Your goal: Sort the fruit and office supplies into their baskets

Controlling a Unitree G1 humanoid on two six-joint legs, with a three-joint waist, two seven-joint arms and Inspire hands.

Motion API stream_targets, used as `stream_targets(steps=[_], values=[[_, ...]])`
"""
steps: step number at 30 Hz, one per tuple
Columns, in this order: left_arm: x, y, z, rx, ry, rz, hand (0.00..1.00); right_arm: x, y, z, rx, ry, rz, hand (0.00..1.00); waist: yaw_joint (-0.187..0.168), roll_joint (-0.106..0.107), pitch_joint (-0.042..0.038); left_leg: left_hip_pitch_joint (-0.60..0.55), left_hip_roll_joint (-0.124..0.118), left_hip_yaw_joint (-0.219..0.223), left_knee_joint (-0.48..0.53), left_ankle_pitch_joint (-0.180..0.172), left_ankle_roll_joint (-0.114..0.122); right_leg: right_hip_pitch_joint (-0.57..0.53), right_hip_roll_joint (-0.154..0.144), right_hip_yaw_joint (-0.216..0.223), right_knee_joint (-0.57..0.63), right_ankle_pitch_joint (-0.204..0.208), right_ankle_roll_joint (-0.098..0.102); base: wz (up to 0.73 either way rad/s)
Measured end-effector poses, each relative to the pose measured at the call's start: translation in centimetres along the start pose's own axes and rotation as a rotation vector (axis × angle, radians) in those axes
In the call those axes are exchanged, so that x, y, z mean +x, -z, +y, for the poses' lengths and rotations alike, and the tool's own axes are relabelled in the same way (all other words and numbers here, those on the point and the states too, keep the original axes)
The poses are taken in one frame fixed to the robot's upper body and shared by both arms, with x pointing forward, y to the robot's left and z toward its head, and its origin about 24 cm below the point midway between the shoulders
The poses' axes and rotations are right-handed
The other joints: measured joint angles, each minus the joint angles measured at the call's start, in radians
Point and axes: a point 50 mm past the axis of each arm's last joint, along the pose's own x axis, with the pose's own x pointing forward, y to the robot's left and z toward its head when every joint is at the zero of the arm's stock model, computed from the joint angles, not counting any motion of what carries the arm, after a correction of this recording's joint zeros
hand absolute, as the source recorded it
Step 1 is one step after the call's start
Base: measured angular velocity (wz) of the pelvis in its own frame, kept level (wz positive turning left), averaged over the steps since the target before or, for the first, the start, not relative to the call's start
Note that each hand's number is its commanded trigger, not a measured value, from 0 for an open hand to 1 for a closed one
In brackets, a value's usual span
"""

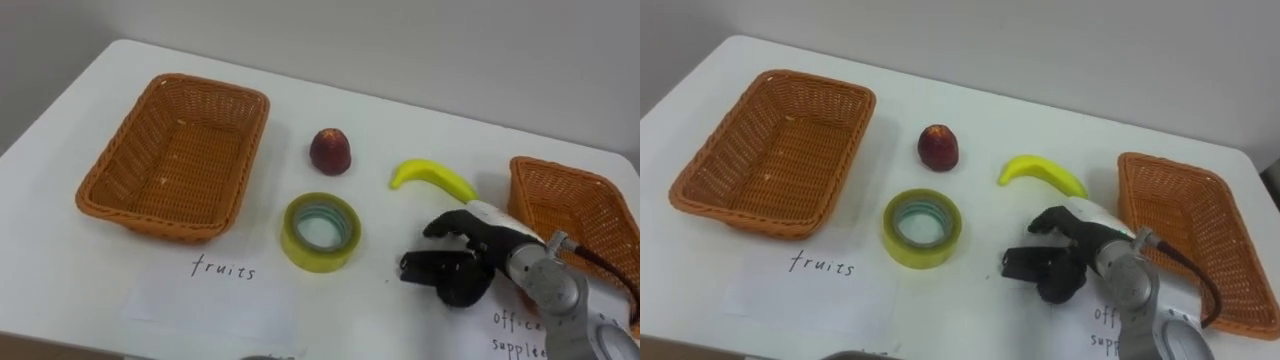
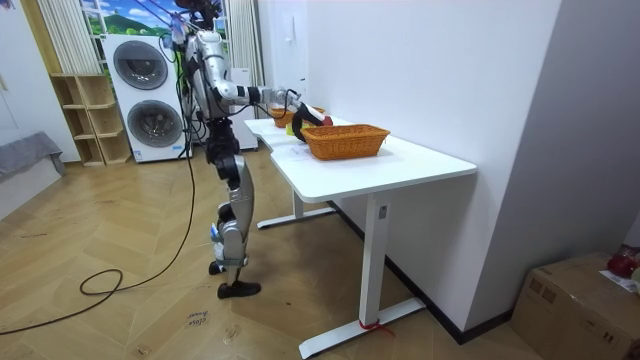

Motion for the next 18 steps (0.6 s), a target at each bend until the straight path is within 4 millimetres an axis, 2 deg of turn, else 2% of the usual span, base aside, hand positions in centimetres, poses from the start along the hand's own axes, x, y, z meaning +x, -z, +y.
stream_targets(steps=[6, 12, 18], values=[[0.0, 0.16, -0.01, 0.0, 0.0, 0.008, 0.0, 0.46, -0.04, -0.36, -0.032, 0.044, 0.023, 1.0, 0.002, 0.001, -0.0001, 0.0, 0.0, -0.011, -0.004, 0.0, 0.0, 0.001, 0.0, -0.004, 0.0, 0.0, 0.0, 0.05], [0.02, 0.18, 0.12, -0.001, -0.022, 0.005, 0.0, 0.57, -0.08, -0.34, -0.017, 0.06, 0.005, 1.0, -0.002, 0.001, -0.0005, 0.003, -0.001, -0.005, 0.0, 0.002, 0.001, 0.001, 0.0, 0.017, -0.005, 0.0, 0.0, -0.03], [0.12, 0.1, 0.24, -0.007, -0.036, 0.007, 0.0, 0.84, -0.1, -0.03, 0.003, 0.051, -0.009, 1.0, 0.0, -0.013, -0.0018, 0.002, 0.0, 0.003, 0.001, 0.003, 0.0, 0.005, -0.001, 0.022, -0.016, 0.0, 0.001, -0.03]])
